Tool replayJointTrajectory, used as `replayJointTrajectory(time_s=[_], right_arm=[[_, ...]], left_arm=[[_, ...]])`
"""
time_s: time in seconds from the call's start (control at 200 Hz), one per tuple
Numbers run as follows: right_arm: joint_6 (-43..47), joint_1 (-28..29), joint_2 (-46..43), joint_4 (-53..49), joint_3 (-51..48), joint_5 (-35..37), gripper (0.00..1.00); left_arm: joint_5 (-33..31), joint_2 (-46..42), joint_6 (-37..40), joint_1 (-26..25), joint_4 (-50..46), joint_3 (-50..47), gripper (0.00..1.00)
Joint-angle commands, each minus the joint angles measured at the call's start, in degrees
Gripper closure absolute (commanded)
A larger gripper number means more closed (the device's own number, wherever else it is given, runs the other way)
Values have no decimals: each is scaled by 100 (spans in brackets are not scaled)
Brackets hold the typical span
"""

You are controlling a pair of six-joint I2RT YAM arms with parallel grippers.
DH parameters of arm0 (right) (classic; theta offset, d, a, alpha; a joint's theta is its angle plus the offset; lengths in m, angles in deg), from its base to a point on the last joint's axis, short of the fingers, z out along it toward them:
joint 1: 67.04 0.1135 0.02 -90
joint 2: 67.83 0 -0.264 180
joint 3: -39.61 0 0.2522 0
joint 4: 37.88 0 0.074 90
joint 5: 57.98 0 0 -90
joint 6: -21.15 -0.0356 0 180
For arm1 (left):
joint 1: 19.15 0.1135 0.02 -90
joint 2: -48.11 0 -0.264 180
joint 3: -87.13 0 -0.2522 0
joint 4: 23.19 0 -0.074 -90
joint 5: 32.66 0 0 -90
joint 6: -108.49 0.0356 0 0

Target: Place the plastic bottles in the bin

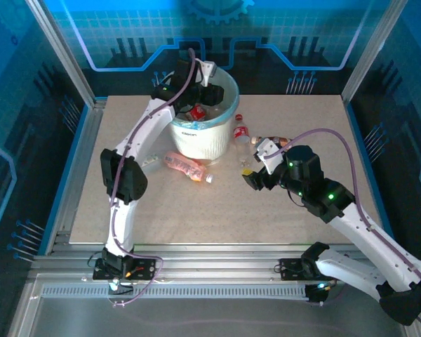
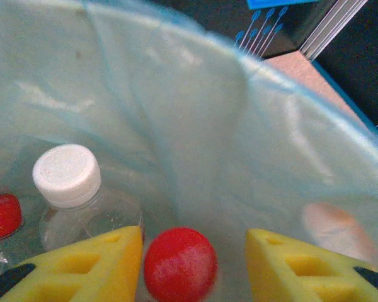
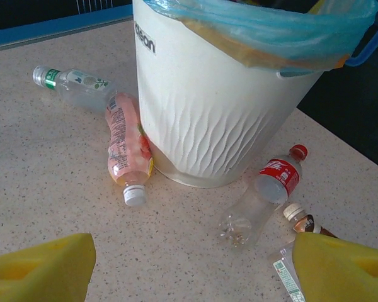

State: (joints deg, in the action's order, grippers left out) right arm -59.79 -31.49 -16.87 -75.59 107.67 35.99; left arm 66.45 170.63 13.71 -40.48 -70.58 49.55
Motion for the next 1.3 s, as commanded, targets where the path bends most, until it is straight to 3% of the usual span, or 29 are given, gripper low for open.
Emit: replayJointTrajectory(time_s=[0.0,0.26,0.43,0.64,0.94,1.086,1.296], right_arm=[[-165,-66,-164,-125,242,-105,18],[-642,20,-159,-514,521,-51,19],[-1975,5,290,-1204,1162,609,21],[-2722,-53,1393,-2172,2102,836,21],[-2965,-1076,3066,-1638,2577,67,21],[-2784,-1368,4156,-1627,3144,-37,22],[-2745,-1529,5516,-1633,3848,-48,26]], left_arm=[[173,-802,-100,-1,84,189,48],[-31,-2235,89,-2,474,-844,44],[-14,-3390,108,-4,682,-1936,44],[409,-5103,312,-20,817,-3820,38],[1323,-7477,841,-43,1092,-6699,20],[1709,-8057,769,-43,1337,-7757,18],[1918,-8235,776,-54,1499,-8609,15]])
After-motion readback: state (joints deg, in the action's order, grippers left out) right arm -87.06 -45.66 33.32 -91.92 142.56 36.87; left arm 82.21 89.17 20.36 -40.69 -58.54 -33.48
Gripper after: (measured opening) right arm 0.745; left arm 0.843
